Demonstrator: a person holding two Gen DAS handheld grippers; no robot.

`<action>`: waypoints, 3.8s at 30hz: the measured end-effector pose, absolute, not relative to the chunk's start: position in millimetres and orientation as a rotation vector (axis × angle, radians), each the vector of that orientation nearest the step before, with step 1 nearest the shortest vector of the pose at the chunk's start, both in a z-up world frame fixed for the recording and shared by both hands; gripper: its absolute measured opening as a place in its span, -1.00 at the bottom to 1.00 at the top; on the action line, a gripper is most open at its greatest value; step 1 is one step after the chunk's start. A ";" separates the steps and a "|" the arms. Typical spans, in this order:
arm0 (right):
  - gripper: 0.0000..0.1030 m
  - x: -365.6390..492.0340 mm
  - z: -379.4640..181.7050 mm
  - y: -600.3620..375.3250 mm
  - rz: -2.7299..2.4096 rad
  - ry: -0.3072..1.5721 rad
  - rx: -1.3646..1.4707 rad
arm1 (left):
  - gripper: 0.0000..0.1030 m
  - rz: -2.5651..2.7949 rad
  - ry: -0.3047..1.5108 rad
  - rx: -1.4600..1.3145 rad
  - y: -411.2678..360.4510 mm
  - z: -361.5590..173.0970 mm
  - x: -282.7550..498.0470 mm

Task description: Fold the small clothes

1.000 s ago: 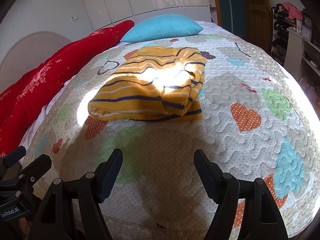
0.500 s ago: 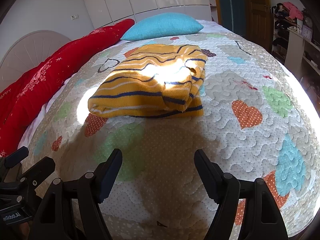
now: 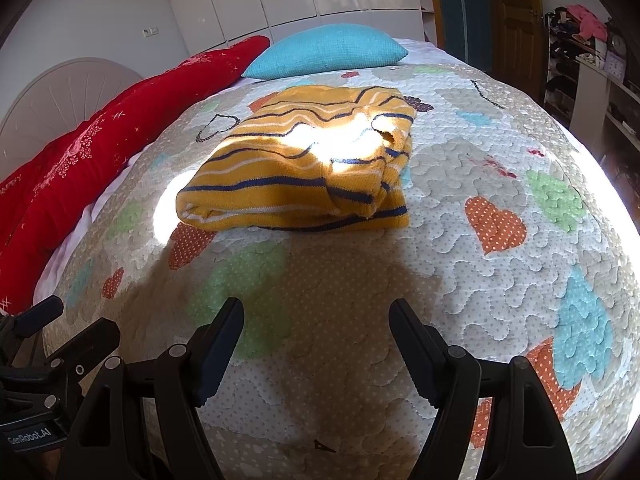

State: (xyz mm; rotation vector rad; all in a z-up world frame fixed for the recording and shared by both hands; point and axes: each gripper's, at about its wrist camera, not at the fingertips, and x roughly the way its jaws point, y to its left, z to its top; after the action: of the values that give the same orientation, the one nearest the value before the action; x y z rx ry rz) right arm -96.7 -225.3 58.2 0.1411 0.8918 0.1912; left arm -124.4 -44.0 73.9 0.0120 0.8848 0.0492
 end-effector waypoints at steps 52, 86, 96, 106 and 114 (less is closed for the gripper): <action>0.62 -102.9 51.9 -227.7 0.165 0.897 0.108 | 1.00 -0.009 0.981 -0.053 -41.2 55.1 -116.5; 0.66 -104.9 48.6 -225.7 0.166 0.896 0.094 | 1.00 -0.028 1.015 -0.097 -37.3 46.4 -114.1; 0.67 -107.3 47.0 -220.9 0.174 0.890 0.079 | 1.00 -0.030 1.029 -0.110 -36.9 42.4 -113.0; 0.67 -108.6 44.8 -216.8 0.183 0.892 0.067 | 1.00 -0.048 1.056 -0.140 -35.1 34.7 -109.8; 0.67 -103.2 47.8 -214.3 0.174 0.854 0.037 | 1.00 -0.049 1.056 -0.132 -33.2 33.4 -99.6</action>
State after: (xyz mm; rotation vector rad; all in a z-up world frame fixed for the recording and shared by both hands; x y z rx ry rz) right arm -103.2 -214.3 47.8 0.0372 0.8543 0.1740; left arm -99.6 -33.2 33.4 -0.1322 1.0560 -0.0492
